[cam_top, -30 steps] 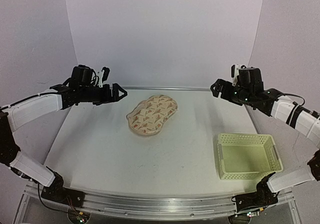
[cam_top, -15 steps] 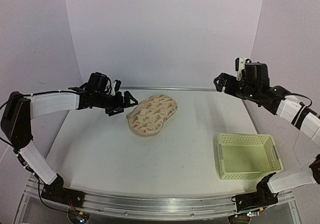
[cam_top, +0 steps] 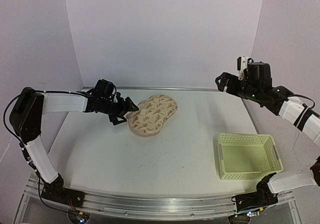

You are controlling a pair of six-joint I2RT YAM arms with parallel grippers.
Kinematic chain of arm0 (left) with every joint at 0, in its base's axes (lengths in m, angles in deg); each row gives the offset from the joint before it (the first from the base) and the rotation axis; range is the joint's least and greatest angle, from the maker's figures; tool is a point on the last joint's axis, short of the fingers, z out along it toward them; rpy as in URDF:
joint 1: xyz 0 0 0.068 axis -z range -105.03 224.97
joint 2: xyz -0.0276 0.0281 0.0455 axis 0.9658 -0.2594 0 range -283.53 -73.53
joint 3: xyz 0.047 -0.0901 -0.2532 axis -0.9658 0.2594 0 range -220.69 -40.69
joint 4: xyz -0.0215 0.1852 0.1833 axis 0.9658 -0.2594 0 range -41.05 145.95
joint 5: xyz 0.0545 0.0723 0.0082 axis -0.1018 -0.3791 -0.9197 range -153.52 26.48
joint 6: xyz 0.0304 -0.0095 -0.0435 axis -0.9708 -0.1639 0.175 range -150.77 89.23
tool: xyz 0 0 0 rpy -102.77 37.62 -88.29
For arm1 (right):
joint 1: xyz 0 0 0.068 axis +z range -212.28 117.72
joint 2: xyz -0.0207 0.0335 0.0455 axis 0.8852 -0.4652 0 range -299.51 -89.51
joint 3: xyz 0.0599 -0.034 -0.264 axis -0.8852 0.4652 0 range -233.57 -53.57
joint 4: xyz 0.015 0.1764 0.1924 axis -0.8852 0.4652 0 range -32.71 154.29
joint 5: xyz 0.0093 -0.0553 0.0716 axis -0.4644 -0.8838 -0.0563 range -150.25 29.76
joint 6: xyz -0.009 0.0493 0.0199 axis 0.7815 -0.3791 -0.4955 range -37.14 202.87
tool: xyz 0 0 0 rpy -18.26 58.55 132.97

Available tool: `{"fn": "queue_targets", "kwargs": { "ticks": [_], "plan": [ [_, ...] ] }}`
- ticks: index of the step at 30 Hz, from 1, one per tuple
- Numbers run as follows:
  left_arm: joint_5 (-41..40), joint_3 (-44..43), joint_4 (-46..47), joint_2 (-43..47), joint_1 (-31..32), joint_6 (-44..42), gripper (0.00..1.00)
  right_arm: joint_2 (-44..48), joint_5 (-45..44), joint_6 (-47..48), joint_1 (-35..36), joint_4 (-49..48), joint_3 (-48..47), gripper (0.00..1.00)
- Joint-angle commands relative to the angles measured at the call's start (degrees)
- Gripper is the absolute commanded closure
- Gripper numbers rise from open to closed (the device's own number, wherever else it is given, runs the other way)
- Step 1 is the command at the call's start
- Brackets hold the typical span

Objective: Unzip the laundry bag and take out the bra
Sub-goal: Move the laundry bag to the center of the board.

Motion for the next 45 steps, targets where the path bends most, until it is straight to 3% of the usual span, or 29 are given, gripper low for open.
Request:
{"fn": "queue_targets", "kwargs": {
  "ticks": [1,12,25,45],
  "plan": [
    [2.1,1.2,3.5,-3.0,0.3,6.2,0.14,1.6,0.0,0.0,0.4,-1.3,-0.6,0.02],
    [2.0,3.0,5.1,-6.3,0.3,10.2,0.18,3.2,-0.3,-0.2,0.4,-1.3,0.6,0.02],
    [9.6,3.2,16.0,-12.0,0.4,14.9,0.24,4.3,0.9,-0.2,0.3,-1.0,1.3,0.02],
    [13.5,3.7,16.0,-11.5,0.6,11.1,0.84,-0.2,6.2,1.8,0.4,-1.8,1.0,0.02]
  ]
}}
